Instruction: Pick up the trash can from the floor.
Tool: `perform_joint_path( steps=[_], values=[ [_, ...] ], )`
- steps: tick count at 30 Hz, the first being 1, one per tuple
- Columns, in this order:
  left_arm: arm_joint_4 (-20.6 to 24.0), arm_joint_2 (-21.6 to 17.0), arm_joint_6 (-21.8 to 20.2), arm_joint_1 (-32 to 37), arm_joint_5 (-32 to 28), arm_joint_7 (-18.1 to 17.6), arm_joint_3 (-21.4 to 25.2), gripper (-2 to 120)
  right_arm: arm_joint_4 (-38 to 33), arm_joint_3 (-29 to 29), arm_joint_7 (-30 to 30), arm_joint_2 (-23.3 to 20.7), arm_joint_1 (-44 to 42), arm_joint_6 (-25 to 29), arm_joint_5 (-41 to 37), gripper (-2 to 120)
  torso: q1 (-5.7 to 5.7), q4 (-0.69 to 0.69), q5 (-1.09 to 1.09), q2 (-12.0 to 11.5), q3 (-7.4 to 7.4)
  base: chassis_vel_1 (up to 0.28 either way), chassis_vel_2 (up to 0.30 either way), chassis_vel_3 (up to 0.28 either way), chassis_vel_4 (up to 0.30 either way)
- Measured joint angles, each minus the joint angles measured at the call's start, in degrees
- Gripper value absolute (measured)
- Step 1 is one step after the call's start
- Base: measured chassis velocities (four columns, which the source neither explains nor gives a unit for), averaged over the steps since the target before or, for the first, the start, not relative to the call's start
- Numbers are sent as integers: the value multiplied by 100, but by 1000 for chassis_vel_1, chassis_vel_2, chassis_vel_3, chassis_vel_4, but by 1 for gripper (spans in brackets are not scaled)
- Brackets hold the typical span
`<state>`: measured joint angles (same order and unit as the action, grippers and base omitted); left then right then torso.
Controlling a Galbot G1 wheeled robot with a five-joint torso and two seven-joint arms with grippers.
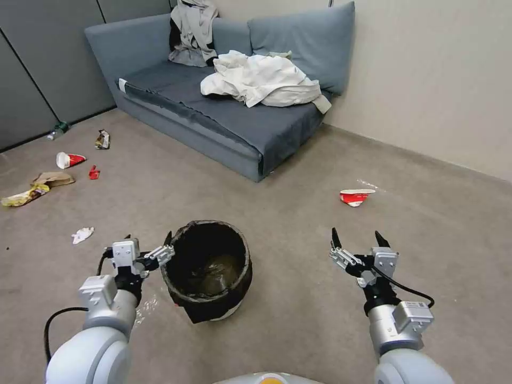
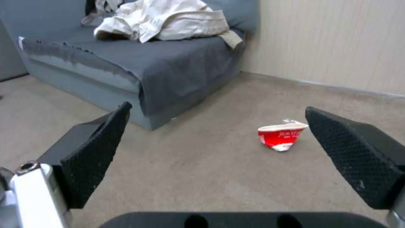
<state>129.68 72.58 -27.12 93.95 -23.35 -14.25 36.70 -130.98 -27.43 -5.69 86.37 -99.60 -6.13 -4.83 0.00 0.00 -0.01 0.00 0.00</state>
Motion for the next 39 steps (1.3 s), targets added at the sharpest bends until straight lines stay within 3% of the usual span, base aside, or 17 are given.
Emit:
perform_joint_path(
  steps=[2, 5, 16, 29, 35, 39],
  values=[
    [-65, -12, -103, -51, -65, -52, -17, 100, 11, -4, 0, -11, 0, 0, 5, 100, 0, -1, 0, 0, 0, 0, 0, 0, 0],
    [-296, -45, -605, -251, -372, -213, -51, 100, 28, -9, 1, -69, -2, 0, 19, 100, 0, 0, 0, 0, 0, 0, 0, 0, 0],
    [-665, -10, -1340, -569, -862, -507, -191, 100, 33, -13, 19, -80, -15, -3, 99, 100, 0, 0, 1, 0, 0, 0, 0, 0, 0],
    [-993, -125, -1518, -837, -1330, -792, -318, 100, -32, -8, 62, 46, -88, 18, 315, 100, 0, 0, 1, 0, 0, 0, 0, 0, 0],
    [-1152, -150, -1515, -987, -1475, -1032, -499, 85, -89, -20, 74, 75, -149, 46, 352, 100, 0, 0, 0, 0, 0, 0, 0, 0, 0],
    [-1254, -158, -1508, -1084, -1600, -1287, -655, 67, -109, -20, 93, 134, -169, 63, 385, 100, 0, 0, 1, 0, 0, 0, 0, 0, 0]
  ],
)
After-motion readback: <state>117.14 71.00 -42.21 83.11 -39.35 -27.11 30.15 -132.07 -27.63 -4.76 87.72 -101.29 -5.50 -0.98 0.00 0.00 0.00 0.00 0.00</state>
